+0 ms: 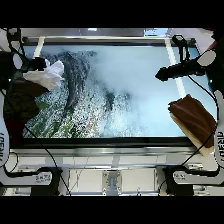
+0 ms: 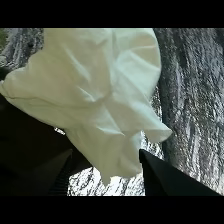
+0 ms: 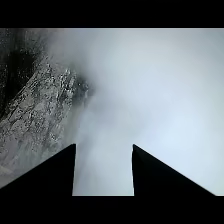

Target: Fold the shirts.

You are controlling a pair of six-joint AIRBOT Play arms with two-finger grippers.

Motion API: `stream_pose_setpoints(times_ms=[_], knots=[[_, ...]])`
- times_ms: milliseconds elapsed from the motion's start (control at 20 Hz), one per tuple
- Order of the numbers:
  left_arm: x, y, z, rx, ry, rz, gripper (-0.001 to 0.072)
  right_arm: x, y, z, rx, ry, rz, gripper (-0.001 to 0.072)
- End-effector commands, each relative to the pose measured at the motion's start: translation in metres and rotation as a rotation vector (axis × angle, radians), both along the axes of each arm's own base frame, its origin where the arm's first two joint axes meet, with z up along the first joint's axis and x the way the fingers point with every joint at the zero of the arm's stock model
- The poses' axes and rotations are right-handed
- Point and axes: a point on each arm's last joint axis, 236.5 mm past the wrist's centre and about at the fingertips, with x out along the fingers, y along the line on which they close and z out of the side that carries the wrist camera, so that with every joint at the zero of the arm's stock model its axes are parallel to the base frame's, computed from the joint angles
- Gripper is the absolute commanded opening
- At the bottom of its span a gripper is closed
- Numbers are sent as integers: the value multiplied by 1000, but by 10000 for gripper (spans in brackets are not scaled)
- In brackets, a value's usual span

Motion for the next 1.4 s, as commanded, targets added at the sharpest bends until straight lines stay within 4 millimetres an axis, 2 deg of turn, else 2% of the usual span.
stream_pose_setpoints(times_ms=[0, 150, 250, 350, 500, 550, 600, 650, 800, 850, 900, 1000, 1050, 1150, 1200, 1250, 1350], knots=[[23, 29, -40, -53, -20, 127, 481, 15, -1, 11, 12, -72, -29, 406], [36, 25, -107, -159, 59, 168, 483, 19, -2, 13, 15, -88, -35, 405], [45, 21, -143, -216, 90, 198, 485, 18, -1, 14, 21, -88, -35, 406], [55, 13, -167, -271, 105, 206, 486, 18, 2, 15, 36, -88, -33, 407], [73, 11, -181, -297, 96, 206, 481, 17, 4, 15, 42, -84, -31, 409], [77, 11, -181, -298, 83, 203, 385, 17, 4, 15, 43, -84, -31, 408], [80, 10, -179, -297, 68, 197, 100, 18, 4, 15, 43, -85, -31, 408], [83, 10, -175, -292, 55, 188, 13, 18, 4, 15, 43, -85, -32, 407], [89, 4, -152, -333, 45, 192, 14, 22, 3, 18, 44, -106, -41, 407], [92, -7, -137, -348, 50, 156, 14, 26, 1, 21, 44, -125, -49, 406], [96, -24, -113, -340, 48, 70, 14, 31, 0, 25, 47, -150, -60, 406], [100, -71, -52, -284, 17, -141, 14, 38, 1, 33, 68, -190, -77, 407], [96, -100, -16, -258, -10, -240, 14, 39, 2, 34, 75, -193, -79, 406], [77, -157, 44, -209, -82, -404, 13, 34, 4, 30, 93, -156, -90, 406], [62, -188, 69, -189, -108, -487, 13, 29, 4, 26, 105, -121, -98, 406], [43, -218, 87, -179, -115, -564, 13, 22, 6, 21, 103, -85, -86, 405], [1, -272, 100, -211, -65, -693, 13, 7, 7, 9, 82, -13, -56, 405]])
